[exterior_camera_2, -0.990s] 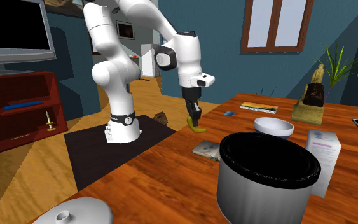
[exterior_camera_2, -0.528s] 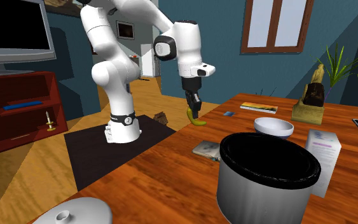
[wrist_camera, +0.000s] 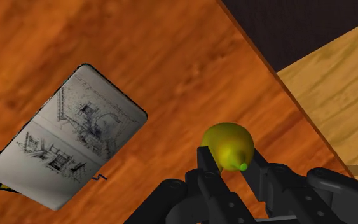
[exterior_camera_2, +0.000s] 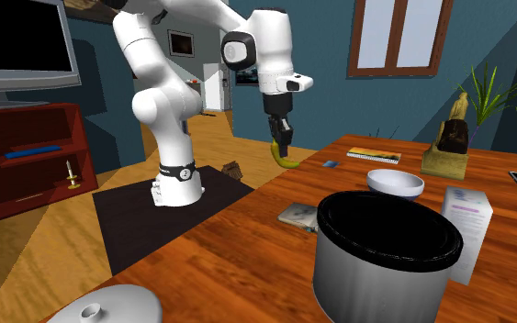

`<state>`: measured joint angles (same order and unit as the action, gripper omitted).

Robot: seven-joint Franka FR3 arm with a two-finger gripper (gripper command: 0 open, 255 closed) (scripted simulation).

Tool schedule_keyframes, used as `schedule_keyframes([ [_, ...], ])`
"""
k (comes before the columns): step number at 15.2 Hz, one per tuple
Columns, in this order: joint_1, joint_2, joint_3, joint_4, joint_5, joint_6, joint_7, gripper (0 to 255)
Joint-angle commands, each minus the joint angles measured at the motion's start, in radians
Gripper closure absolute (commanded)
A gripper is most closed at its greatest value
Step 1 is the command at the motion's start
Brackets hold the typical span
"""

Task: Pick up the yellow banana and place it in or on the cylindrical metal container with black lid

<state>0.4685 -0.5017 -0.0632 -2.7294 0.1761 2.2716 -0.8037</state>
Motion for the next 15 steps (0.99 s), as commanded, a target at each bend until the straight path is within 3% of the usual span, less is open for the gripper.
schedule_keyframes([
  [1, -0.003, -0.024, 0.002, 0.014, -0.006, -0.039, 0.008, 255],
  [15, -0.013, -0.106, 0.007, 0.15, -0.029, -0.254, 0.046, 255],
])
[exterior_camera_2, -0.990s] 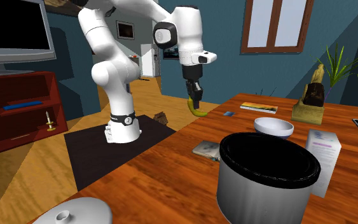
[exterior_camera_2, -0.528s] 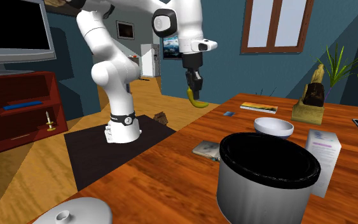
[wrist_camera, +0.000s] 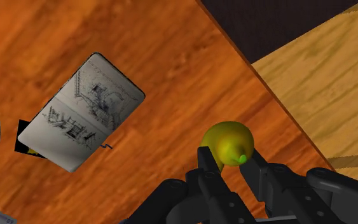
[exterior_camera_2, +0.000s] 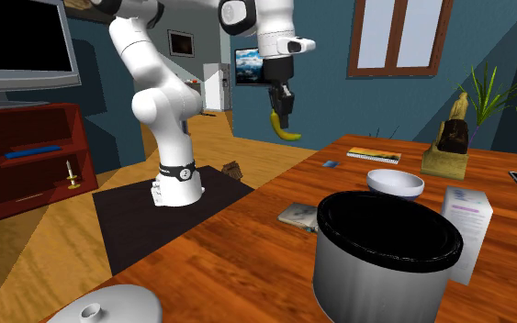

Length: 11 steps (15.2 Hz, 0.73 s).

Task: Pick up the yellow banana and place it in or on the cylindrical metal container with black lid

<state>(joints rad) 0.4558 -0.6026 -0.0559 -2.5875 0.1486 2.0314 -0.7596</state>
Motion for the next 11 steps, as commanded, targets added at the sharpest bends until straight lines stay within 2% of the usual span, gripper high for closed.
schedule_keyframes([
  [1, -0.001, -0.008, 0.0, 0.02, -0.002, -0.028, 0.004, 255],
  [2, -0.001, -0.01, 0.0, 0.027, -0.003, -0.038, 0.006, 255],
  [11, -0.044, 0.285, -0.133, 0.287, -0.025, -0.026, -0.165, 255],
])
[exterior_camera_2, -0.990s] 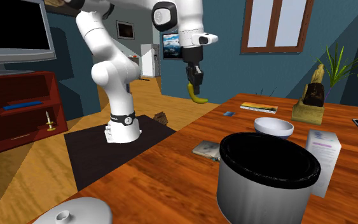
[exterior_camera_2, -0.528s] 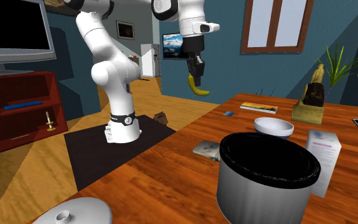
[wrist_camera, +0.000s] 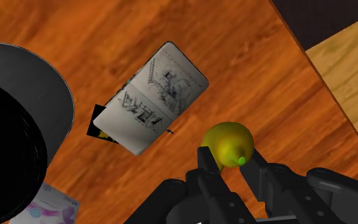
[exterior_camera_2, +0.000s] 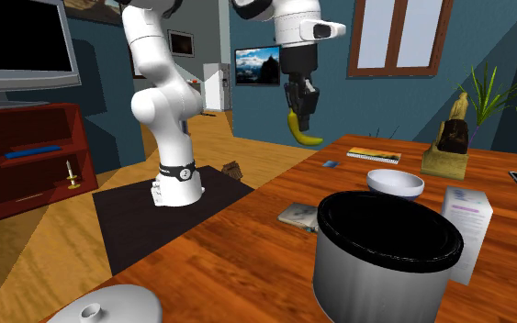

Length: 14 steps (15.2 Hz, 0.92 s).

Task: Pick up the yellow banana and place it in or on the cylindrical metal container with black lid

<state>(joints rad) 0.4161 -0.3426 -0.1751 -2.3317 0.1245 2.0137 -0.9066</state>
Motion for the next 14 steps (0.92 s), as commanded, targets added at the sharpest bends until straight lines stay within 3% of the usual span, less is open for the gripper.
schedule_keyframes([
  [1, -0.008, 0.059, -0.026, 0.065, 0.002, -0.012, -0.037, 255],
  [14, -0.094, 0.535, -0.142, 0.621, 0.117, -0.147, -0.263, 255],
])
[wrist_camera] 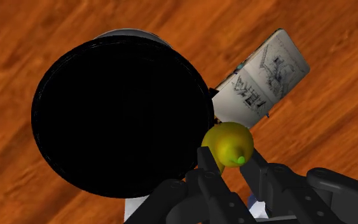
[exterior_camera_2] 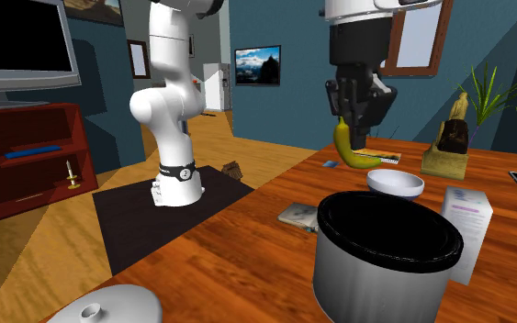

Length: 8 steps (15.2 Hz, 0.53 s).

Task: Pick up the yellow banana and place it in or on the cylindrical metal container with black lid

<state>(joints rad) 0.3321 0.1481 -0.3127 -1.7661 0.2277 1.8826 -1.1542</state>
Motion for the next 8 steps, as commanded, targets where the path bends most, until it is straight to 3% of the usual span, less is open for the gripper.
schedule_keyframes([
  [1, -0.023, 0.085, -0.008, 0.11, 0.026, -0.035, -0.029, 255],
  [5, -0.076, 0.233, -0.013, 0.318, 0.067, -0.11, -0.066, 255],
  [8, -0.075, 0.236, -0.011, 0.282, 0.07, -0.072, -0.074, 255],
])
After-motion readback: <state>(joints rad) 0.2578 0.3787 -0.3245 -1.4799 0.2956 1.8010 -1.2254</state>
